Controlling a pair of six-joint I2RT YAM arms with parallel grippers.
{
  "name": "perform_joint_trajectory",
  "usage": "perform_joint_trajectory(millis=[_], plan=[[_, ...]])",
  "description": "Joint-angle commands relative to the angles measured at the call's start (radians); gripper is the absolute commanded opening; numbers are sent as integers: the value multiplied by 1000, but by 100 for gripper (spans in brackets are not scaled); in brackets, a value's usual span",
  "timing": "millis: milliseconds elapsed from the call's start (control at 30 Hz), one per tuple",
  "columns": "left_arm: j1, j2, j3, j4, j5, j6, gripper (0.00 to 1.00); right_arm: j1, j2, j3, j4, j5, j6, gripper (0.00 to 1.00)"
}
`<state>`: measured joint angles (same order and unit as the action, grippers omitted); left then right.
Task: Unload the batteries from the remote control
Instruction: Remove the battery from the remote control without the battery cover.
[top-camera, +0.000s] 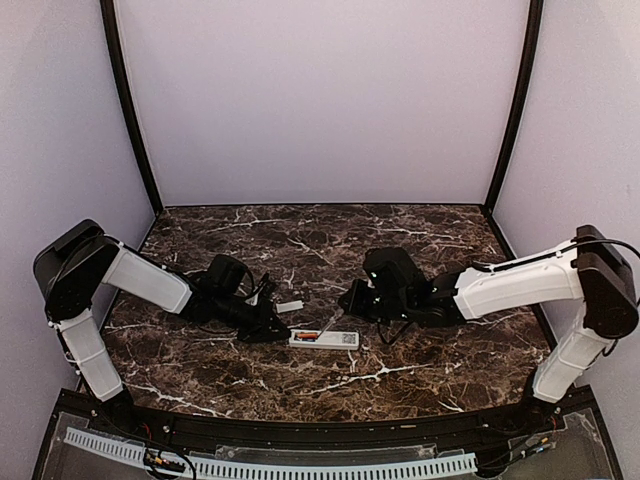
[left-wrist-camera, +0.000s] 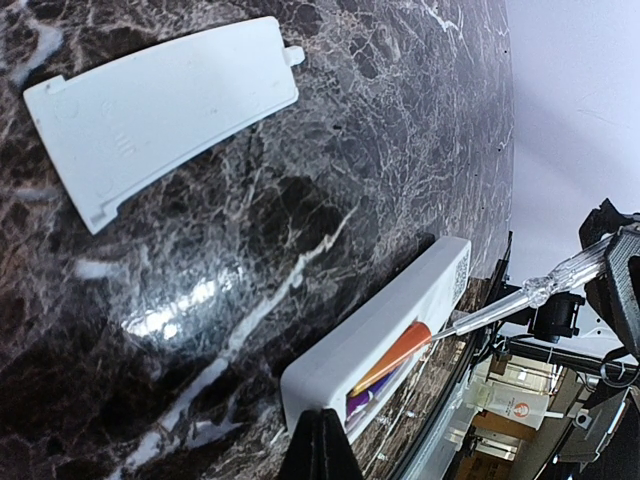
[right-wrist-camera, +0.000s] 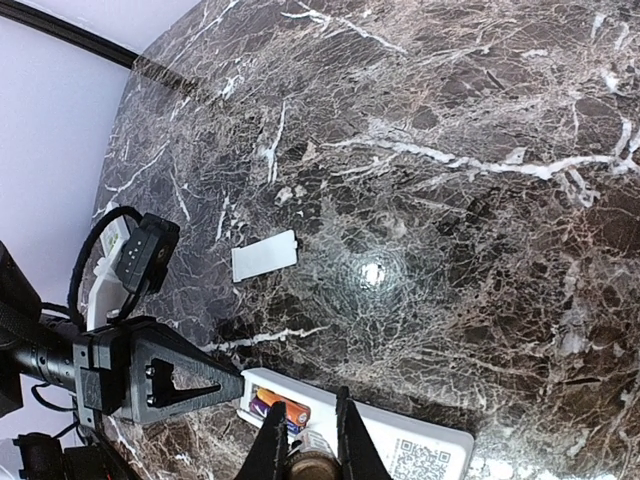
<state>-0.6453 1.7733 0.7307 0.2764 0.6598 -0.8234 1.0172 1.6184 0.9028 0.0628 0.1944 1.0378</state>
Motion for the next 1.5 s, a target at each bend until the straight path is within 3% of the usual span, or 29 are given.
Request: perform_joint_trajectory(millis=[0,433,700,1467], plan=[[-8,-5,4,6,8,1,0,9,29,17,30,11,-14,0],[-8,-5,4,7,8,2,0,9,63,29,176,81,-85,0],[-7,-6,4,9,9,1,0,9,93,53,207,47,-113,0],[-8,-8,5,8,14,2,0,3,47,28,69,-15,-163,0]])
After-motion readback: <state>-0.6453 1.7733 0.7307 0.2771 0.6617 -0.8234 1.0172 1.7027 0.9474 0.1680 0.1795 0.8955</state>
